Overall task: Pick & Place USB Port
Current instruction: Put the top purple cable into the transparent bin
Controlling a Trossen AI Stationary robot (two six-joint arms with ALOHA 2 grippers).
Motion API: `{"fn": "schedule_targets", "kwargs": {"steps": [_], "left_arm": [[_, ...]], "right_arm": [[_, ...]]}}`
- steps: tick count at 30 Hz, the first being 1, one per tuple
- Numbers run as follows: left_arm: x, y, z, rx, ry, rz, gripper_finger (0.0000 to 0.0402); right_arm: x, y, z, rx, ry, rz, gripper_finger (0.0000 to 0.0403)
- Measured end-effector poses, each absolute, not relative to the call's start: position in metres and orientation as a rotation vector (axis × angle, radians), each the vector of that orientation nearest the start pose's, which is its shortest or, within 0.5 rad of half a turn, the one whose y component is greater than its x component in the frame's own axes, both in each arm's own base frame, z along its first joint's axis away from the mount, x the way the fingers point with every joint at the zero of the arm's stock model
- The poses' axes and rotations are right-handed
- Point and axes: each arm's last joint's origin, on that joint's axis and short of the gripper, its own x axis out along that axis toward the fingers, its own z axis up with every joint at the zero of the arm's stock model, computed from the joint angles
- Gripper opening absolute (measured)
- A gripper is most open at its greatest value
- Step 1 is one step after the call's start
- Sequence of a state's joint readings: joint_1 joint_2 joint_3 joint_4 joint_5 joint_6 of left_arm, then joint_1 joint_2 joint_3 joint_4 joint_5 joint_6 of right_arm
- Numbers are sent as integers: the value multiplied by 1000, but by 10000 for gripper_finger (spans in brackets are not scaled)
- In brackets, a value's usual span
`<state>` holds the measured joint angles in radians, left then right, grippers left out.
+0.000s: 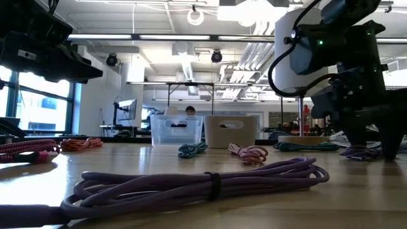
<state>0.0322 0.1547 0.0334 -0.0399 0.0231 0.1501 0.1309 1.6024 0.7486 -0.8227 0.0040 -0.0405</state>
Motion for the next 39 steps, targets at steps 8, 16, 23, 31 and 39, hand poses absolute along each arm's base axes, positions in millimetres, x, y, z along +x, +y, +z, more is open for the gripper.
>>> {"fn": "schedule_targets", "kwargs": {"steps": [8, 16, 23, 31, 39], "left_arm": [[105, 3, 158, 148, 163, 1, 0], [105, 3, 159, 148, 160, 3, 0], [105, 3, 161, 148, 136, 2, 0], [106, 1, 165, 91, 87, -50, 0], [106, 0, 180, 104, -72, -70, 0]], "right_arm": [[223, 20, 123, -89, 1693, 74, 120], [224, 13, 123, -14, 1690, -81, 23], [233, 19, 147, -13, 1654, -204, 17], [272, 33, 226, -146, 1478, -294, 17], [307, 16, 331, -119, 1076, -459, 17]]}}
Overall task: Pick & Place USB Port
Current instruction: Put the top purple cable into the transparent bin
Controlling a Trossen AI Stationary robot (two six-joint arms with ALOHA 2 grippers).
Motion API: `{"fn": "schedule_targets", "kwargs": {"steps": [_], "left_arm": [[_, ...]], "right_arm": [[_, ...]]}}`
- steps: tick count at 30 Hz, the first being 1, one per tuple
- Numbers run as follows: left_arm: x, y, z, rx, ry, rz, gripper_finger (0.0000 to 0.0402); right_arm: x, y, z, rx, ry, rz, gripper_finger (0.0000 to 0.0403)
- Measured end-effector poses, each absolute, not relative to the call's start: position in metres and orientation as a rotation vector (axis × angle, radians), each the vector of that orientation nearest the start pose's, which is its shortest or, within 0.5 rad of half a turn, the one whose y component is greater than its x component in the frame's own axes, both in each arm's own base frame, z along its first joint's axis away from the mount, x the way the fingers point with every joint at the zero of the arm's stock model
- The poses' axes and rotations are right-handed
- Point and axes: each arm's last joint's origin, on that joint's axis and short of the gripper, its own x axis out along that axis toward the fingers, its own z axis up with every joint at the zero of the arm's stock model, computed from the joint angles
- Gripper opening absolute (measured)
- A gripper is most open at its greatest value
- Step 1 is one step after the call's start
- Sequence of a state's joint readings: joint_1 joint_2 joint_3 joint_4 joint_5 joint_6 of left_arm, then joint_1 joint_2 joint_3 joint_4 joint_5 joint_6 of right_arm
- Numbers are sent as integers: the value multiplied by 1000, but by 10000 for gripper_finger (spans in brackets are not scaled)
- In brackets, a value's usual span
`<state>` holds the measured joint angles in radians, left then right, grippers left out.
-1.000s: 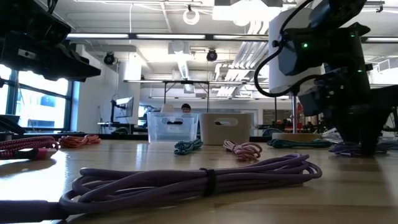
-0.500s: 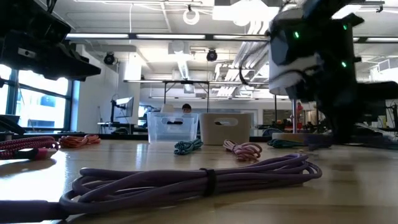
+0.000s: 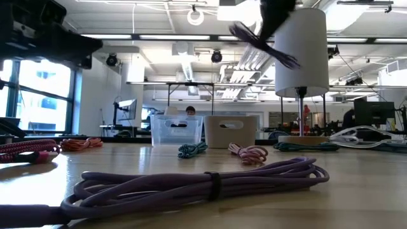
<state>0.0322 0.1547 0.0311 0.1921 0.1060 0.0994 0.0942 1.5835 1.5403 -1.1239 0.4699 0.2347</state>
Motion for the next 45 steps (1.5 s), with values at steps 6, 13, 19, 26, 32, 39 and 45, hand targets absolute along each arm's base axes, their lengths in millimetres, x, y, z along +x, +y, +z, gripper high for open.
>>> {"fn": "schedule_targets", "kwargs": {"steps": [6, 13, 19, 26, 32, 39, 45], "left_arm": [[106, 0, 183, 127, -106, -68, 0], [106, 0, 185, 136, -119, -66, 0], [105, 1, 191, 136, -186, -21, 0], [99, 2, 221, 138, -290, 13, 4], [97, 2, 248, 156, -239, 23, 66], [103, 3, 276, 157, -233, 43, 183], [119, 4, 300, 126, -205, 32, 226]], "right_arm": [[325, -18, 390, 119, 671, -612, 17], [337, -46, 414, 200, 510, -635, 17], [356, -52, 401, 178, 555, -508, 17], [364, -41, 394, 95, 590, -423, 17], [366, -29, 395, 71, 588, -369, 17], [373, -6, 404, -22, 489, -273, 17], [375, 11, 409, -89, 444, -214, 17]]}}
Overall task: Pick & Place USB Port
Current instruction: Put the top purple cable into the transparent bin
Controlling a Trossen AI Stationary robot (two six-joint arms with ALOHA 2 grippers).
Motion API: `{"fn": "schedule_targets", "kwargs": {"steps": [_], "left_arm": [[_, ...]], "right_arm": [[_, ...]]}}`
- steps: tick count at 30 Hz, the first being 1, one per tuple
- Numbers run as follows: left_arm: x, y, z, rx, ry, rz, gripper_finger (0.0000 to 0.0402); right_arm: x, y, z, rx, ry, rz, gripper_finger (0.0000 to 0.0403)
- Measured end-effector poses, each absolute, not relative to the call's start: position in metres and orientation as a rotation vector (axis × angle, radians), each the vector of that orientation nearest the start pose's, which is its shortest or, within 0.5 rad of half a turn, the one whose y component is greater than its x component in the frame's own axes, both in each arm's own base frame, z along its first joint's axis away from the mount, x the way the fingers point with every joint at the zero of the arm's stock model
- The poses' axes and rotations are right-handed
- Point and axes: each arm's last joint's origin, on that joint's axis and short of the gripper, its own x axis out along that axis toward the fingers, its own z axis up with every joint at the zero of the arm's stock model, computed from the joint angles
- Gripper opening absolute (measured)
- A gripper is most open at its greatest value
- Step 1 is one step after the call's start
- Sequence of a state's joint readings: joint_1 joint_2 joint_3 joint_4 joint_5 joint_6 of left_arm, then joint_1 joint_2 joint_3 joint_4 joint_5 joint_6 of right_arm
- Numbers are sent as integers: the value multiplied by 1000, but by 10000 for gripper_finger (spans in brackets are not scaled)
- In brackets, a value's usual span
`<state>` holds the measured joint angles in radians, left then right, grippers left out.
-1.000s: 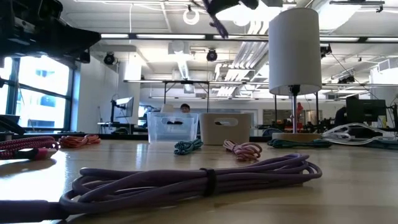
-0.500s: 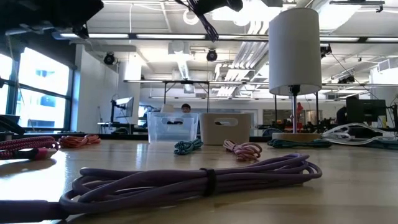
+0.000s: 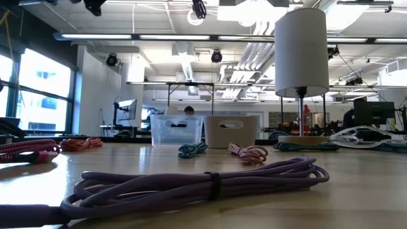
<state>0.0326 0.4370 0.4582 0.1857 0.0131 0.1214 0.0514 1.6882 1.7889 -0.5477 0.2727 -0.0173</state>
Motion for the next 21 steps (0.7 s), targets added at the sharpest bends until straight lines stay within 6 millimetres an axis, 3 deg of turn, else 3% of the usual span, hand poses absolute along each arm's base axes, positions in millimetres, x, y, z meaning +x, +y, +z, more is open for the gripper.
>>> {"fn": "schedule_targets", "kwargs": {"steps": [9, 21], "left_arm": [[163, 3, 339, 138, -264, -42, 227], [210, 2, 361, 136, -208, -113, 227]], "right_arm": [[375, 27, 410, -165, 432, -158, 17], [368, 33, 419, -233, 398, -14, 17]]}}
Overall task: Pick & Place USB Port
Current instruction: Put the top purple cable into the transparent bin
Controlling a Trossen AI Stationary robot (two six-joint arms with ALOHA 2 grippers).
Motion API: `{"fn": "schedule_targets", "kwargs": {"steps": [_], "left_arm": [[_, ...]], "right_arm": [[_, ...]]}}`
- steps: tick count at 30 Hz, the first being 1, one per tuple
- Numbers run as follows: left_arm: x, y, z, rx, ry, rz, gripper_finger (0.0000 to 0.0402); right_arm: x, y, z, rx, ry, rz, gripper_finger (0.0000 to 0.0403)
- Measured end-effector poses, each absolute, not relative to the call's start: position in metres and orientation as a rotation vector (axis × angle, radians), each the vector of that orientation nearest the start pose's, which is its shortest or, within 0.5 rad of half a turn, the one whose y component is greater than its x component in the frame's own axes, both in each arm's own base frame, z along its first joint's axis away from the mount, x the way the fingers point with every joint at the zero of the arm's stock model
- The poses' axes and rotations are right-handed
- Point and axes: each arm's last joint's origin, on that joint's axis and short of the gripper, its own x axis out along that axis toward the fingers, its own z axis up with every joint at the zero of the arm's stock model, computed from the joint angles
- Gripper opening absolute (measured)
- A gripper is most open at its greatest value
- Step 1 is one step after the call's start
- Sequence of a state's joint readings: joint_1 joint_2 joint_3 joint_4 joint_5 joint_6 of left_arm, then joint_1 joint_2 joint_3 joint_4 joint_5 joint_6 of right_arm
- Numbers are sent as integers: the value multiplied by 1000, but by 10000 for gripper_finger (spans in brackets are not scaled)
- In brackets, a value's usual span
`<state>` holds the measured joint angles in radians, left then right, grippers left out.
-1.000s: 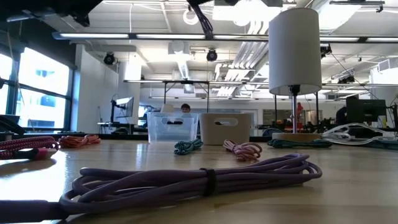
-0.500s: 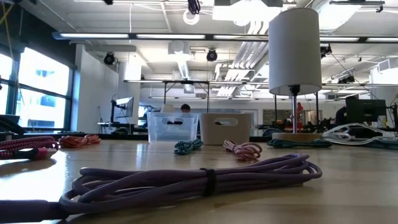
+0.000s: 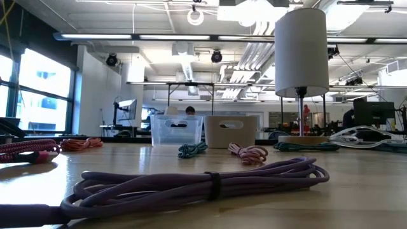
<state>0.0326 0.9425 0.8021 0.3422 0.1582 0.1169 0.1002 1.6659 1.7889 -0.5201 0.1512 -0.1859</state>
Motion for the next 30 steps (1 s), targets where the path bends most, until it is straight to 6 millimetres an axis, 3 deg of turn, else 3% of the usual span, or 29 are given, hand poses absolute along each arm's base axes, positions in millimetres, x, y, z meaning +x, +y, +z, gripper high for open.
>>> {"fn": "schedule_targets", "kwargs": {"steps": [11, 30], "left_arm": [[232, 0, 362, 98, -175, -229, 227], [230, -2, 369, 116, -251, -308, 227]], "right_arm": [[368, 34, 419, -249, 397, 38, 17], [368, 34, 419, -247, 398, 46, 17]]}}
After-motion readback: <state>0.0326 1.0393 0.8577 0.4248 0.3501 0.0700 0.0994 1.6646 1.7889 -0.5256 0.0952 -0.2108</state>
